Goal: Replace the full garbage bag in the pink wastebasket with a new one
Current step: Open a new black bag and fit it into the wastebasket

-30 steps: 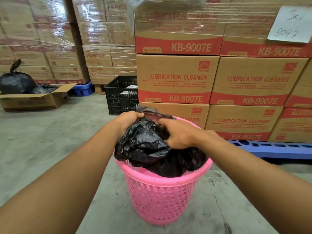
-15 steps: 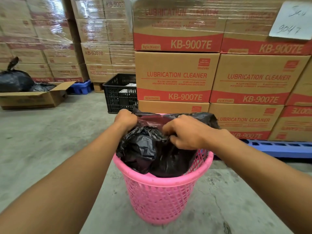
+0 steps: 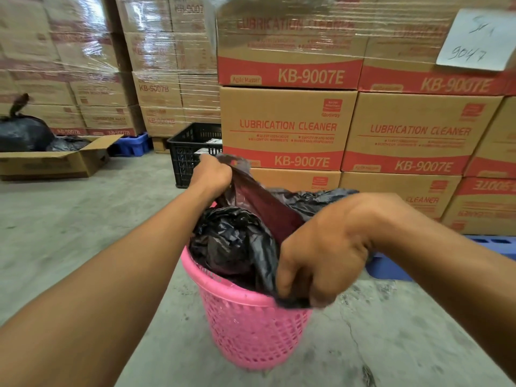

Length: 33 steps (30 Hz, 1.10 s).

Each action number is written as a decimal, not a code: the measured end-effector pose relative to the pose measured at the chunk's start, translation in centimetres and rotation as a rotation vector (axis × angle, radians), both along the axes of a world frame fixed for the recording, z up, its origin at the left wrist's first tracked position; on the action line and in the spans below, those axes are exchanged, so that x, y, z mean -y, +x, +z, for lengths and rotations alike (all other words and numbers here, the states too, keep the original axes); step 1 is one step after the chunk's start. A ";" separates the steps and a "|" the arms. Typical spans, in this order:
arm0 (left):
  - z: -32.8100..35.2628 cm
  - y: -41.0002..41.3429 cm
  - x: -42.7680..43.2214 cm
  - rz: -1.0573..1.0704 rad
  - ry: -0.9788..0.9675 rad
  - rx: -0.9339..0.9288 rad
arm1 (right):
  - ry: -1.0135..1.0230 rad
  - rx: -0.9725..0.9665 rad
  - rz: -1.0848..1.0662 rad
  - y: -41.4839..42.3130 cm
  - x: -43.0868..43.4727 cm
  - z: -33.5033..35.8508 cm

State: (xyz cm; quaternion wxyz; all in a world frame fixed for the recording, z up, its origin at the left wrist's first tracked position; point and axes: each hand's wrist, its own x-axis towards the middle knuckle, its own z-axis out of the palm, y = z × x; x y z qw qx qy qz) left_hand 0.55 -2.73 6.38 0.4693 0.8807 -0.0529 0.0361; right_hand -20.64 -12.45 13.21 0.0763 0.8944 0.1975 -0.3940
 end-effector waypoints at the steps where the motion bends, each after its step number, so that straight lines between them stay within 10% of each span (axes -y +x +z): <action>1: 0.5 -0.3 0.0 0.062 0.021 0.044 | 0.032 -0.044 0.009 -0.4 -0.7 -0.1; 5: 1.2 -0.8 -0.1 0.008 0.136 0.181 | -0.038 0.072 0.061 -1.2 -1.8 -0.1; 11: 1.6 -2.2 0.3 -0.314 0.159 0.242 | 0.305 0.892 -0.318 2.8 0.8 -1.0; 17: 2.6 -3.2 -0.2 -0.600 -0.041 0.061 | 0.242 0.854 -0.604 7.0 6.1 -6.6; 21: 3.2 -4.2 -2.2 -0.935 0.398 -0.060 | 0.134 0.894 -0.744 7.5 9.2 -7.7; 26: 1.9 -3.6 -3.9 -0.529 1.059 0.193 | 0.034 0.831 -0.752 7.4 10.1 -8.5; 31: -0.2 -3.0 -3.9 -0.445 1.067 -0.171 | -0.096 0.718 -0.702 7.5 9.1 -9.3; 33: -0.9 -3.6 -3.7 -0.389 1.254 -0.030 | -0.119 0.741 -0.693 7.7 8.8 -9.4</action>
